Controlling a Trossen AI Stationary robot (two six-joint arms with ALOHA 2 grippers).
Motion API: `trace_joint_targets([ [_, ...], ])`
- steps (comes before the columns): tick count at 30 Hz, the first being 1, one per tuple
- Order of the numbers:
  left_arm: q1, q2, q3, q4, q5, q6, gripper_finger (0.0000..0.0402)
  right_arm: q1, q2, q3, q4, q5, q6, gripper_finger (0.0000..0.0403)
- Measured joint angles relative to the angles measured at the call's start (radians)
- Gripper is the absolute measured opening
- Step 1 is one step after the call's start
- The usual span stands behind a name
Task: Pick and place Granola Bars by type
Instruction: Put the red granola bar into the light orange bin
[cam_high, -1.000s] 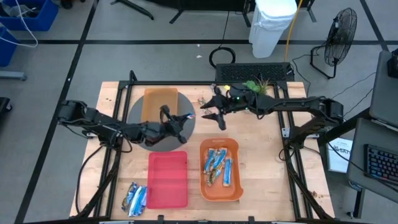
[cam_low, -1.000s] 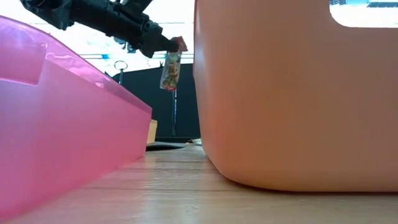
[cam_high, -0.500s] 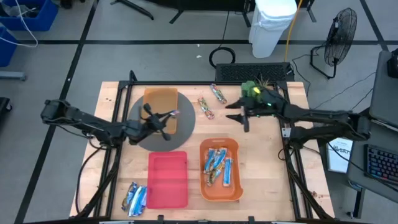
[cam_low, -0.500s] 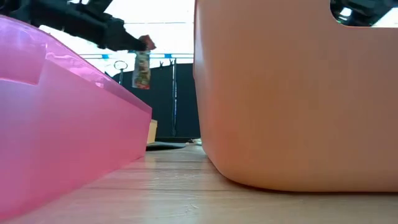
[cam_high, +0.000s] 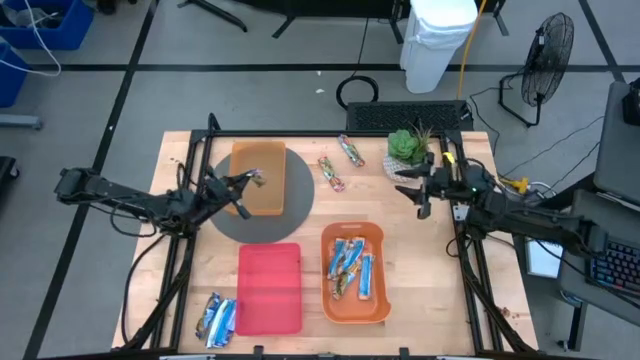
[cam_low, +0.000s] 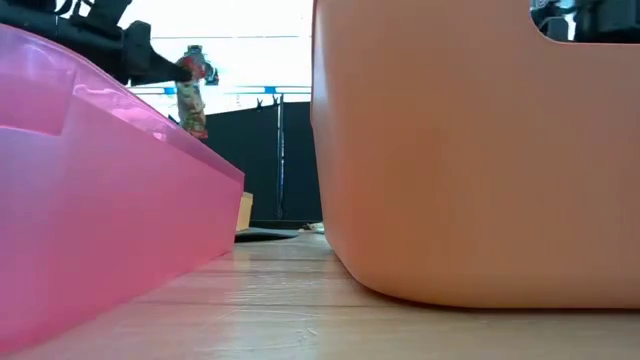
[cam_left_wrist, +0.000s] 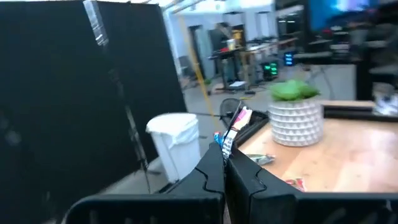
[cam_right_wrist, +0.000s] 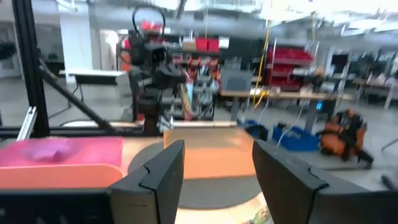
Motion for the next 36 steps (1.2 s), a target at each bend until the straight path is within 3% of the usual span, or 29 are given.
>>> trace_joint_targets([
  [5,0.000,-0.035,-0.002,-0.139,-0.079,-0.156,0.0000,-0.005,-0.082,-0.082,0.076,0.000,0.029,0.0180],
  [12,0.003,-0.033,-0.002,-0.246,-0.177,-0.419,0.0000,-0.005,-0.103,-0.124,0.121,-0.001,0.035,0.0180],
  [15,0.031,-0.033,-0.002,-0.315,-0.170,-0.562,0.0000,-0.005,-0.103,-0.125,0.099,-0.001,0.035,0.0179],
  [21,0.184,-0.033,-0.002,-0.550,-0.035,-0.862,0.0000,-0.005,-0.103,-0.126,0.123,-0.001,0.071,0.0180],
  [24,0.299,-0.033,-0.002,-0.613,0.092,-0.945,0.0000,-0.005,-0.103,-0.127,0.127,-0.002,0.085,0.0179],
  [29,0.492,-0.033,-0.002,-0.622,0.338,-0.946,0.0000,-0.005,-0.102,-0.127,0.126,-0.002,0.079,0.0177],
  [36,0.735,-0.031,-0.002,-0.698,0.596,-0.950,0.0000,-0.005,-0.102,-0.128,0.126,-0.003,0.079,0.0180],
])
